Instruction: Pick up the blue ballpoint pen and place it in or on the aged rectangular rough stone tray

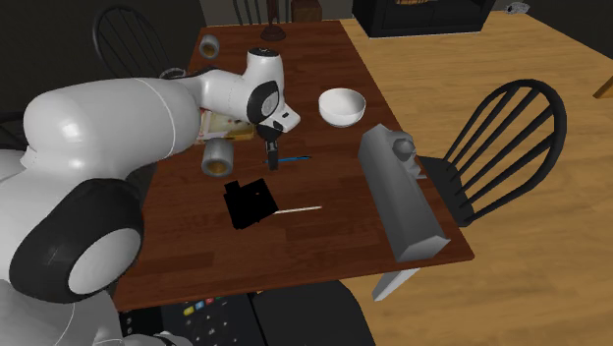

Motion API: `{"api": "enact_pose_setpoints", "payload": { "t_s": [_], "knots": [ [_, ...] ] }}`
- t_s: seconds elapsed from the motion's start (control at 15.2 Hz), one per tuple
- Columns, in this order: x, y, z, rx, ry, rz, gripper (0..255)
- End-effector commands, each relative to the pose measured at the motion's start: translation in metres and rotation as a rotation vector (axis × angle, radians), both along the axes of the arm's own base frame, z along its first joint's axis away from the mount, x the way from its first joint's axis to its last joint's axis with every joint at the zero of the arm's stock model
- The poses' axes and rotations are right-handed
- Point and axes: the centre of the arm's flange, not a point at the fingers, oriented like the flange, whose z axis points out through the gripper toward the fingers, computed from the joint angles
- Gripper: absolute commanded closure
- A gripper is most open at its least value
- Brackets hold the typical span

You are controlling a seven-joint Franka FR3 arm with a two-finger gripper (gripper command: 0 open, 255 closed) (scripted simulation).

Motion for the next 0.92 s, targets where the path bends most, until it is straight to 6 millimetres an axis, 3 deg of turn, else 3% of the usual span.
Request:
{"api": "enact_pose_setpoints", "payload": {
  "t_s": [0.0, 0.33, 0.86],
  "knots": [
    [0.013, 0.019, -0.009, 0.007, 0.009, -0.018, 0],
    [0.044, 0.062, -0.035, 0.022, 0.03, -0.053, 0],
    [0.04, 0.062, -0.075, 0.022, 0.03, -0.053, 0]
  ]
}}
